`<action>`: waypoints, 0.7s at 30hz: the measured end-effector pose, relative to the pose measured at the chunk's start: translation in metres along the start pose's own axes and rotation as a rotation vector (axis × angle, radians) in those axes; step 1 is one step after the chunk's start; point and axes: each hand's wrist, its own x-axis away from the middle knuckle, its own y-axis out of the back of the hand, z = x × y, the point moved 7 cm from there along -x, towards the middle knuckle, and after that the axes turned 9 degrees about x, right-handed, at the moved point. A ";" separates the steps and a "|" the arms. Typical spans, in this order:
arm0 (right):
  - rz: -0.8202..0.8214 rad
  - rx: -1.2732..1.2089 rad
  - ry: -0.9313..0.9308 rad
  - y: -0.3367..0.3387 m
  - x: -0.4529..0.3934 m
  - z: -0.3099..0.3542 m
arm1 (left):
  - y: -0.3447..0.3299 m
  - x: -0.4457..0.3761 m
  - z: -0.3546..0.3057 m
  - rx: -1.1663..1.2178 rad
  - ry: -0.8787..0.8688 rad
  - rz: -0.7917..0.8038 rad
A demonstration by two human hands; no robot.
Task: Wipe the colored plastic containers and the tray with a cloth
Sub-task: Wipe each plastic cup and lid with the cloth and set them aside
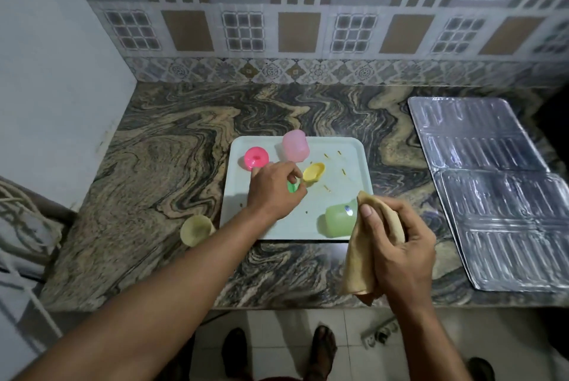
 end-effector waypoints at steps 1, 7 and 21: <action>-0.009 0.003 -0.003 0.006 0.002 -0.001 | -0.011 -0.012 -0.005 -0.022 0.013 0.028; -0.068 0.030 -0.026 0.040 0.012 -0.010 | -0.061 -0.054 -0.006 -0.170 0.117 0.130; -0.078 0.000 -0.036 0.048 0.008 -0.007 | -0.027 -0.032 -0.010 0.653 0.389 -0.009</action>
